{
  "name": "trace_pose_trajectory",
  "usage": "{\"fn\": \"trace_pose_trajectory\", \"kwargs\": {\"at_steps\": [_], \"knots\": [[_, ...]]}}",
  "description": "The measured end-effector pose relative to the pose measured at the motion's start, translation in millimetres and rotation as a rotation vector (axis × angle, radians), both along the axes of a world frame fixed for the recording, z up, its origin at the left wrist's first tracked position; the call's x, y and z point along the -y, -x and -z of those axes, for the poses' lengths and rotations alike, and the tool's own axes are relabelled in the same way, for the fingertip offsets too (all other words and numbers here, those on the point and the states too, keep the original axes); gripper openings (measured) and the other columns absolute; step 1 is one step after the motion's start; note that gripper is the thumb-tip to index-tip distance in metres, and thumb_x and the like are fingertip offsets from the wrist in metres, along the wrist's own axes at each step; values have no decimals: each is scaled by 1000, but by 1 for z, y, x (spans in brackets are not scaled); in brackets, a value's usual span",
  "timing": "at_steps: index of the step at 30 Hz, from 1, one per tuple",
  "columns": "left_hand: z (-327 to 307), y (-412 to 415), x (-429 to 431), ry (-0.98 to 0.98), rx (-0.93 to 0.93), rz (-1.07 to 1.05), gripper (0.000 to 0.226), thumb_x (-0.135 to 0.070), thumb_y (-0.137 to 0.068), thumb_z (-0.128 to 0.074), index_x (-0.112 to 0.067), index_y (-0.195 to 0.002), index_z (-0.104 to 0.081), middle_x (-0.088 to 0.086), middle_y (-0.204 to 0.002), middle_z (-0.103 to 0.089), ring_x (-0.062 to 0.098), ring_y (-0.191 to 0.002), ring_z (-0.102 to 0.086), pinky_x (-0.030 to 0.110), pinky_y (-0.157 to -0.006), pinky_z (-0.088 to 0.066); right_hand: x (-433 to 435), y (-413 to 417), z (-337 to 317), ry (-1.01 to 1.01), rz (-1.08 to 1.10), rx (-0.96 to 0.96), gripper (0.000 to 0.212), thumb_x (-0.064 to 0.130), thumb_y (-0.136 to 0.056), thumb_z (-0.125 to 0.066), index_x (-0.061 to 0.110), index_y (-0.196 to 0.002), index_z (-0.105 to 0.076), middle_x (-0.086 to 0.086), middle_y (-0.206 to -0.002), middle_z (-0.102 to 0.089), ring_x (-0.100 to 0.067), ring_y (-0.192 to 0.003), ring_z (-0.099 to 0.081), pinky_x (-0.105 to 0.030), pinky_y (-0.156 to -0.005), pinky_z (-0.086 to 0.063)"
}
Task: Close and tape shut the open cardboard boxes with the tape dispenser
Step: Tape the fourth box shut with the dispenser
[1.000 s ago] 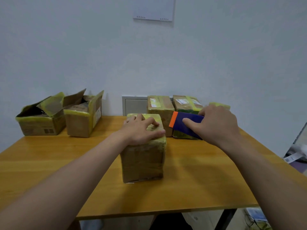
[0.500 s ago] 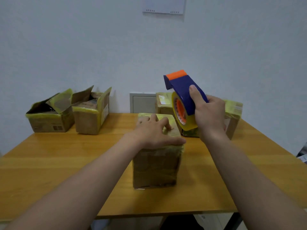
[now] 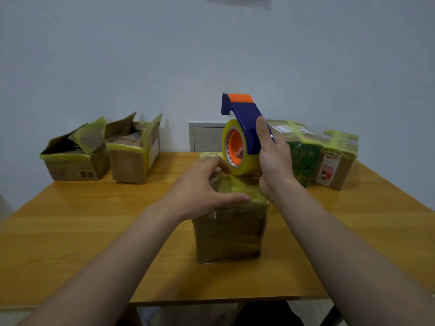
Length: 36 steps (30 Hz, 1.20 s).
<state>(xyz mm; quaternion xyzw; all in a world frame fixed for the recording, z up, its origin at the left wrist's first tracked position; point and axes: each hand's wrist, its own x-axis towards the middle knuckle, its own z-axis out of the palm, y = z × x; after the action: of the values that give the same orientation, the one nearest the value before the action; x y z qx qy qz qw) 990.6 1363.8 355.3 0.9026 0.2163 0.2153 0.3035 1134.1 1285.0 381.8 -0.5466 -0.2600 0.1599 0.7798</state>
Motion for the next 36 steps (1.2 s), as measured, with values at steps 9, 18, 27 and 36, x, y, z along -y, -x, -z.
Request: {"fn": "trace_pose_trajectory", "kwargs": {"at_steps": [9, 18, 27, 36], "knots": [[17, 17, -13, 136, 91, 183, 56, -61, -69, -81, -44, -122, -72, -22, -148, -51, -14, -132, -41, 13, -97, -45, 7, -6, 9, 63, -89, 98, 37, 54, -94, -61, 20, -102, -72, 4, -89, -78, -14, -86, -73, -34, -83, -58], [39, 29, -19, -189, 140, 197, 53, -61, -95, -61, -40, -143, -59, -23, -152, -51, -2, -150, -32, 48, -125, -29, 7, -5, 10, 80, -120, 114, 33, 58, -93, -59, 28, -98, -69, 7, -94, -78, -17, -96, -73, -37, -88, -59], [39, 33, -21, -346, 108, 216, 56, -62, -97, -54, -46, -150, -47, -27, -153, -47, -3, -150, -30, 44, -123, -33, 6, -9, 14, 62, -107, 115, 37, 57, -94, -57, 24, -102, -70, 6, -92, -78, -17, -94, -74, -32, -83, -58], [45, 35, -30, -385, 183, 253, 48, -56, -104, -46, -38, -148, -53, -25, -152, -51, 2, -150, -34, 45, -119, -33, 5, -10, 16, 45, -97, 63, 50, 59, -93, -58, 15, -114, -70, -1, -100, -77, -20, -97, -73, -31, -79, -56]]}}
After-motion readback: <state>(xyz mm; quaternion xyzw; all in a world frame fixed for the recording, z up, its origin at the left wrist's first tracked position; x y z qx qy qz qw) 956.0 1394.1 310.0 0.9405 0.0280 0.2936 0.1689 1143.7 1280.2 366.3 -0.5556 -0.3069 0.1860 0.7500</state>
